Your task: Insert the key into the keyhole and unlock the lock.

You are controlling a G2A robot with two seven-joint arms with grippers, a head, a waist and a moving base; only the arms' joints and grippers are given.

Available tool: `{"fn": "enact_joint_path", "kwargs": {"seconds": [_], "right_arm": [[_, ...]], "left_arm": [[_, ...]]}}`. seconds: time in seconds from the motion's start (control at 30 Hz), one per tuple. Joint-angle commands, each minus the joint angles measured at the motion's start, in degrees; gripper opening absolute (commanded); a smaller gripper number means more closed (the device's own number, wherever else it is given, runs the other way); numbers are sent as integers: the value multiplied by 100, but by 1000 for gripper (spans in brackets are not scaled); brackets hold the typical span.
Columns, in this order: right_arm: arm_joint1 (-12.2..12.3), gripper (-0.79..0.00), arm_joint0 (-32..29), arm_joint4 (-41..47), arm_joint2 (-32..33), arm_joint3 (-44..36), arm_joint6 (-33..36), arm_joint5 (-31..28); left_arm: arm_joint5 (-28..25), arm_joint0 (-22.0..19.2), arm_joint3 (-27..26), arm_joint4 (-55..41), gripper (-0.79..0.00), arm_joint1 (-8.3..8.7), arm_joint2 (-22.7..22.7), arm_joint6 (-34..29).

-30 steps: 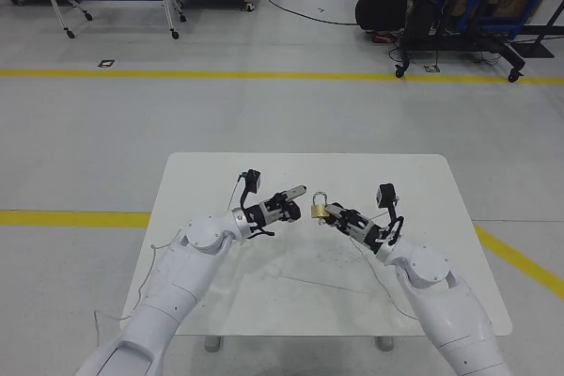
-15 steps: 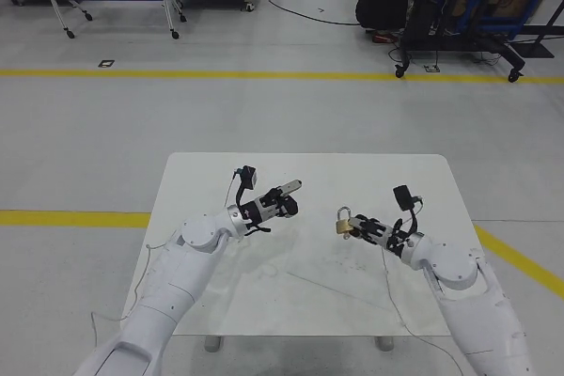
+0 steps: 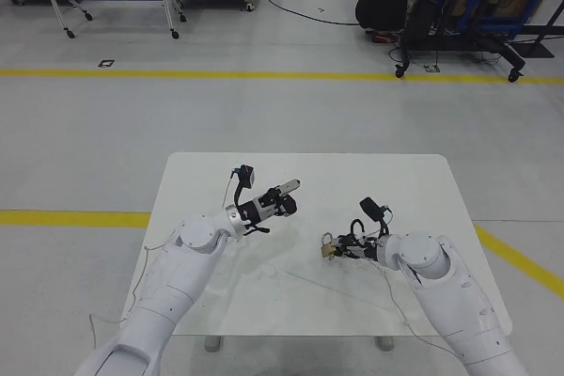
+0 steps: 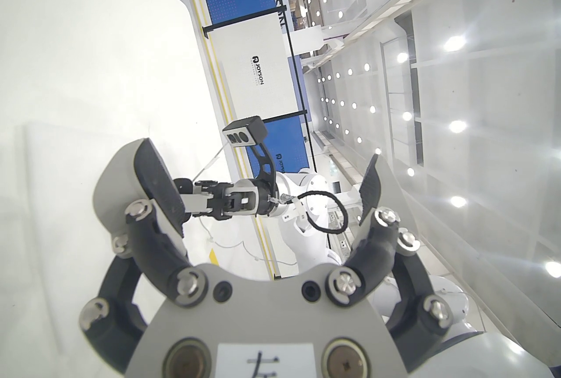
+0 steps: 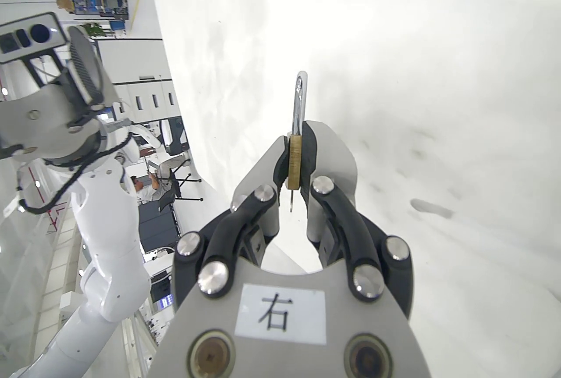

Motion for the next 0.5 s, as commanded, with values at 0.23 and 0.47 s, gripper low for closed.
{"fn": "enact_joint_path", "kwargs": {"seconds": [0.23, 0.47], "right_arm": [[50, 0, -54, 19, 127, -272, -39, 181], [89, 0, -393, 558, 731, -859, -831, -310]], "left_arm": [[-2, 19, -40, 18, 0, 16, -13, -20], [-2, 30, -49, -29, 0, 27, -55, 29]]}}
